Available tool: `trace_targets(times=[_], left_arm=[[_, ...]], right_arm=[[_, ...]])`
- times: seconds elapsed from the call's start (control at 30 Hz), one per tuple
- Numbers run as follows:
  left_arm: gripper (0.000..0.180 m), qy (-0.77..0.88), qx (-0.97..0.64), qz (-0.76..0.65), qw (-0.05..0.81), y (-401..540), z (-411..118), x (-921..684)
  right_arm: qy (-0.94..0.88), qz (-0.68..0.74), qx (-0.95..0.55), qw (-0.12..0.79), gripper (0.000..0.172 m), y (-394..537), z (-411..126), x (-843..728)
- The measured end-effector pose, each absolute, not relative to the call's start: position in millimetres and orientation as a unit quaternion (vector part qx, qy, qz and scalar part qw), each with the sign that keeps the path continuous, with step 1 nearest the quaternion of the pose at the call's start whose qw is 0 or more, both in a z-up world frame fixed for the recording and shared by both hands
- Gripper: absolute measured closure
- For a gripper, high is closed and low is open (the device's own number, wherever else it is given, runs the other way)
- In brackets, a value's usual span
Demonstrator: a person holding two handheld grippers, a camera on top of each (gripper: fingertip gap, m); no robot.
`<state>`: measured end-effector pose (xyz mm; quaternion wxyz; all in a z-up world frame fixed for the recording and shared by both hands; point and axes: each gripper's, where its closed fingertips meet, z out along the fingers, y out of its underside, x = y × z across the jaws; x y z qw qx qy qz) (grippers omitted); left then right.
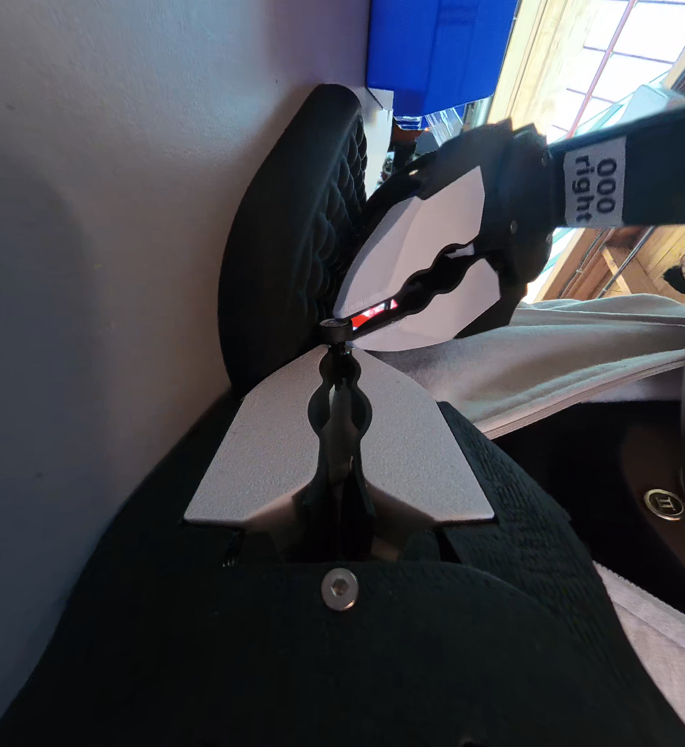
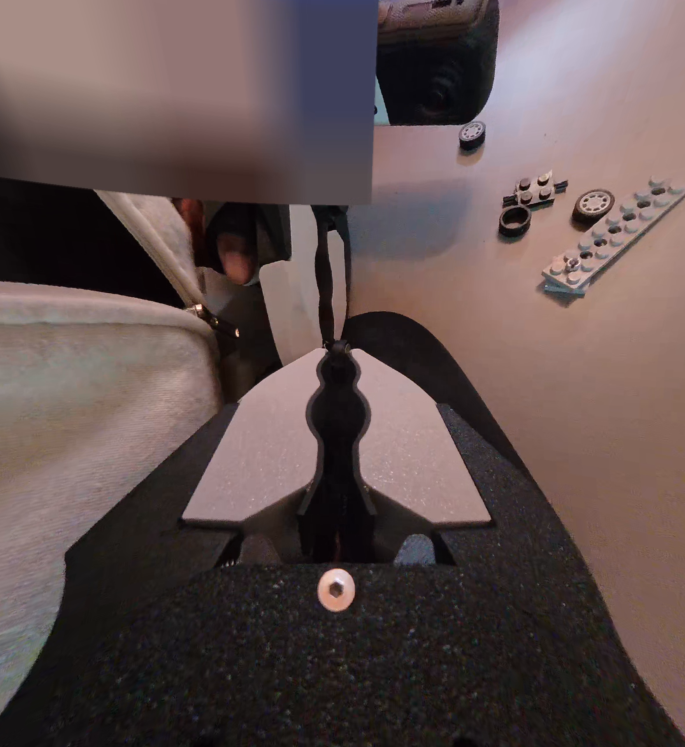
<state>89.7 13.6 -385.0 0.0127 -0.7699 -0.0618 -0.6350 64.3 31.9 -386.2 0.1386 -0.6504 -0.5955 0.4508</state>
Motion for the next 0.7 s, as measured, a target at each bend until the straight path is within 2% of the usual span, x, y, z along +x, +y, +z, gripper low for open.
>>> trace_targets(times=[0.13, 0.27, 0.33, 0.7], left_arm=[[0.175, -0.057, -0.771, -0.634, 0.015, 13.5, -385.7, 90.1], [0.175, -0.060, -0.775, -0.629, 0.016, 13.4, -387.3, 88.1], [0.175, -0.059, -0.779, -0.624, 0.019, 13.4, -388.6, 87.6], [0.173, -0.041, -0.797, -0.599, 0.070, 15.1, -392.8, 82.5]], right_arm=[[-0.590, 0.460, -0.652, 0.123, 0.164, 31.7, -387.0, 63.8], [-0.642, 0.387, -0.621, 0.229, 0.166, 35.5, -388.7, 60.4], [-0.643, 0.368, -0.622, 0.253, 0.166, 35.8, -389.3, 60.5], [-0.573, 0.381, -0.686, 0.235, 0.166, 39.6, -393.8, 57.6]])
